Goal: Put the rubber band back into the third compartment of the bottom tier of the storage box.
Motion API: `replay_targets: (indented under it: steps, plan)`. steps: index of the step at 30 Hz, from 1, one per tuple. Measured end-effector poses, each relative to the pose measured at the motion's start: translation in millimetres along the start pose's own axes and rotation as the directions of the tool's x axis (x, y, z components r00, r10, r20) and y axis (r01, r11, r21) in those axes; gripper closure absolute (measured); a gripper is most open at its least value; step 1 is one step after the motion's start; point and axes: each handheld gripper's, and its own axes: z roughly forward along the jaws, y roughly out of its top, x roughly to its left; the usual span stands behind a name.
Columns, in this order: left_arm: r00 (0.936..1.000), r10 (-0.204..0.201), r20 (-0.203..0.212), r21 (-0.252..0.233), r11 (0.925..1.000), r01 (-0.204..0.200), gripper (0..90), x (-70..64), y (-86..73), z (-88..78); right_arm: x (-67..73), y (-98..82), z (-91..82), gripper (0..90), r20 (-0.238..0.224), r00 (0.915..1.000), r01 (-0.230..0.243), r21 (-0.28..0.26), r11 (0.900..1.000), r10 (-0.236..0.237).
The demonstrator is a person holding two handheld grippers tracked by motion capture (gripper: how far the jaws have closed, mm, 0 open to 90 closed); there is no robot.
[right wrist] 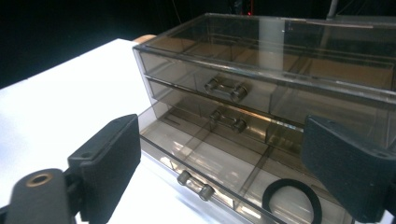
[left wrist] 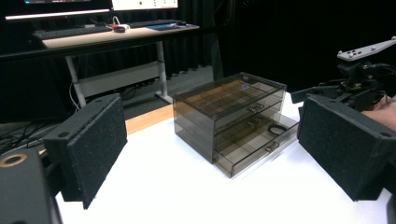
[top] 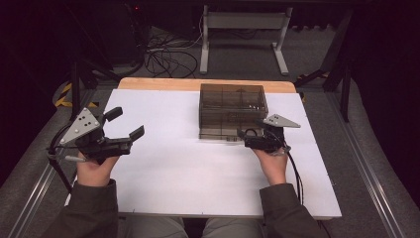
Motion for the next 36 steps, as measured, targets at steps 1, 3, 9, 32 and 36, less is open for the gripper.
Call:
replay_targets:
  steps: [1,3,9,32,36]
  plan:
    - [1.0000,0.000,0.000,0.000,1.0000,0.000,9.0,-0.1,0.0,0.0,1.0,1.0,-0.8,12.1,0.000,1.0000,0.003,-0.002,1.000,-0.003]
    - [1.0000,0.001,0.000,0.000,1.0000,-0.001,9.0,-0.3,0.1,0.0,3.4,2.8,-2.0,10.9,-0.002,0.9999,0.011,-0.002,1.000,-0.011]
    - [1.0000,0.001,0.000,-0.001,1.0000,-0.001,9.0,0.1,0.1,-0.6,10.0,8.7,-5.5,7.0,-0.019,0.9996,0.022,-0.009,1.000,-0.022]
    - [1.0000,0.004,-0.001,-0.003,1.0000,-0.004,9.1,0.1,0.9,-1.9,19.4,24.8,-29.5,0.4,-0.074,0.9972,-0.003,-0.072,0.997,-0.002]
    - [1.0000,0.004,-0.001,-0.003,1.0000,-0.004,9.0,0.0,1.0,-1.9,21.1,28.9,-35.4,0.0,-0.079,0.9968,-0.001,-0.087,0.996,-0.006]
